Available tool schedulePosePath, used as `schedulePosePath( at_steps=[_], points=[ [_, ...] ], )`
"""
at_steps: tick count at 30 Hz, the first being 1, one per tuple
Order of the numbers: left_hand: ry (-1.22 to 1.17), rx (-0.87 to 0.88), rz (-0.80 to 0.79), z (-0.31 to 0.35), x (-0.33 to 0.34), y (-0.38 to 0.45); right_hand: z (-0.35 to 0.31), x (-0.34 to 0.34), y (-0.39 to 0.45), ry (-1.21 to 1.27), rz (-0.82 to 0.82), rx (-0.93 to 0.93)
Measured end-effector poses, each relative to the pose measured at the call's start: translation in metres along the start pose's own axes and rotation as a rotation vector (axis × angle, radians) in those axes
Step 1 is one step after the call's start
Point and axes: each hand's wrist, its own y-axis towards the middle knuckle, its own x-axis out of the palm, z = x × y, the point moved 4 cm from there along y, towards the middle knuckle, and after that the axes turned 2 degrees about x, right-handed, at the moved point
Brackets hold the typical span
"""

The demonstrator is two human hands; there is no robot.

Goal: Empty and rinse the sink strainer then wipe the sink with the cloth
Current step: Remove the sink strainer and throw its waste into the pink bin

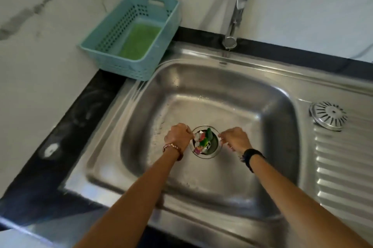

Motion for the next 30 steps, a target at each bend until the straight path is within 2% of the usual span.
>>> schedulePosePath(
  at_steps=[6, 9, 13, 18, 23, 30],
  points=[
    [0.226, 0.155, -0.004, 0.010, 0.041, 0.041, 0.016, 0.038, 0.046, -0.192, 0.026, 0.046],
    [0.344, 0.205, -0.043, 0.010, 0.055, 0.052, 0.022, 0.050, 0.053, -0.189, 0.083, 0.080],
    [0.335, 0.199, -0.003, 0.008, 0.060, 0.055, 0.015, 0.056, 0.053, -0.196, 0.155, 0.070],
    [0.235, 0.141, 0.068, 0.007, 0.047, 0.052, 0.006, 0.049, 0.045, -0.152, 0.141, -0.068],
    [0.083, 0.106, 0.151, 0.011, 0.008, 0.026, -0.010, 0.024, 0.019, 0.005, 0.191, -0.159],
    [-0.218, 0.098, 0.302, 0.009, -0.063, -0.064, -0.057, 0.030, -0.071, 0.250, 0.014, -0.250]
  ],
)
